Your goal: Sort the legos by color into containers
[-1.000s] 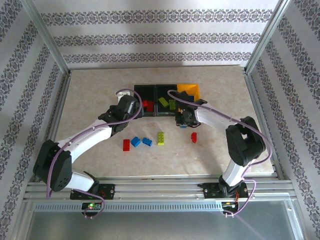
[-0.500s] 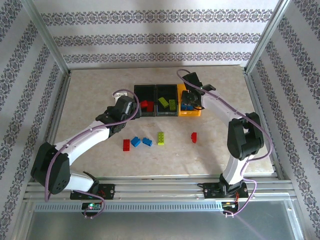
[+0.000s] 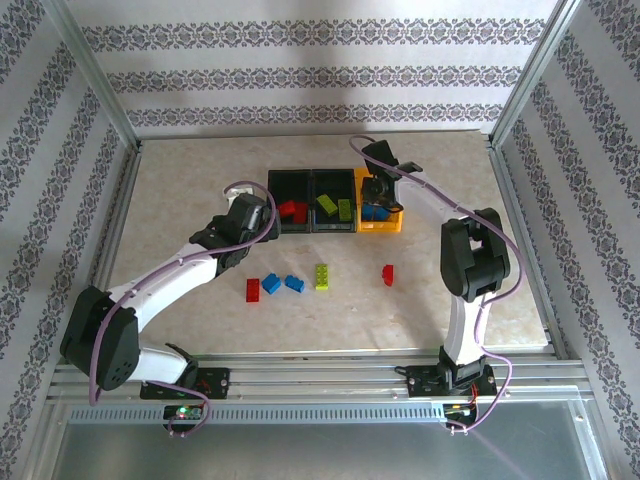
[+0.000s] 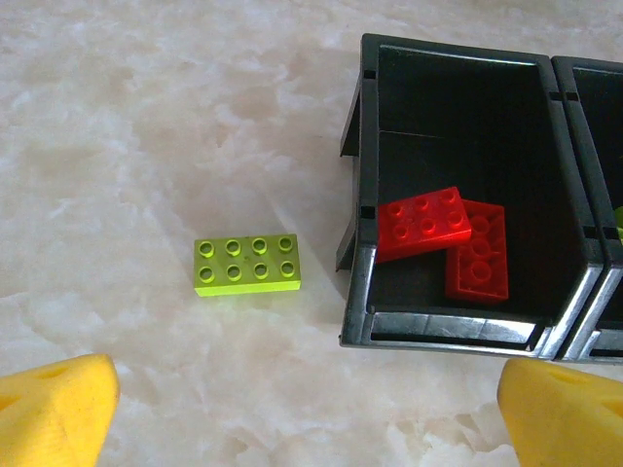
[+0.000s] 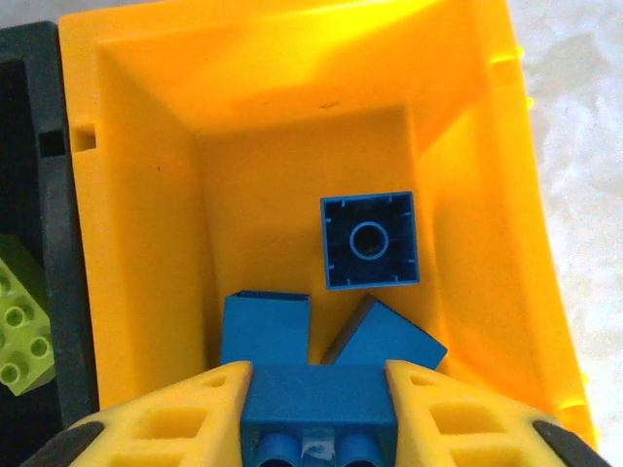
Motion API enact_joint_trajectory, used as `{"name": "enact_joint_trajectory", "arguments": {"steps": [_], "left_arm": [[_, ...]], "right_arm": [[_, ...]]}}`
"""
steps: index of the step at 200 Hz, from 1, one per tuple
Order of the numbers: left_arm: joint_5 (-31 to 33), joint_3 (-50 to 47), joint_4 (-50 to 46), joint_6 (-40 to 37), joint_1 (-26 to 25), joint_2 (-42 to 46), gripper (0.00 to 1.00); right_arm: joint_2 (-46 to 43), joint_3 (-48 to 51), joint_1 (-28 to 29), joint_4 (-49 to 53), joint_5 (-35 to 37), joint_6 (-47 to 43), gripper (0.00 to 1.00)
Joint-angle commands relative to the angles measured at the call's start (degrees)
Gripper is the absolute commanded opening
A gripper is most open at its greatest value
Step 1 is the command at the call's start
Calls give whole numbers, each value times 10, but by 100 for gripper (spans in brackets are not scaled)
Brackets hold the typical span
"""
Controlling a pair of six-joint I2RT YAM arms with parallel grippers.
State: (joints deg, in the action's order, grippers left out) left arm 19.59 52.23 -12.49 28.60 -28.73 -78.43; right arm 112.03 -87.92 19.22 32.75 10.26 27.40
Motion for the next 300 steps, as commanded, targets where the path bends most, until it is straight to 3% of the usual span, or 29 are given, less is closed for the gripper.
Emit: {"name": "enact_joint_trajectory", "arguments": {"steps": [1, 41, 142, 223, 256, 300], "left_arm": [[-3, -6, -8, 4, 9, 12, 100], [-5, -6, -7, 4, 11, 9, 100], [-30, -3, -1, 18, 26, -6, 100], [-113, -37, 24, 65, 98, -7, 100], [-122, -48, 22, 69, 123, -1, 100], [-134, -68, 22, 82, 145, 15, 100]], "right_arm": [[11, -16, -8, -1, 15, -2, 39], [12, -16, -10, -1, 13, -2, 50], [-95, 70, 18, 0, 9, 27, 52], [-209, 191, 154, 24, 56, 129, 58], [-202, 192, 209, 51, 62, 161, 59], [-152, 176, 269, 41, 15, 200, 59]]}}
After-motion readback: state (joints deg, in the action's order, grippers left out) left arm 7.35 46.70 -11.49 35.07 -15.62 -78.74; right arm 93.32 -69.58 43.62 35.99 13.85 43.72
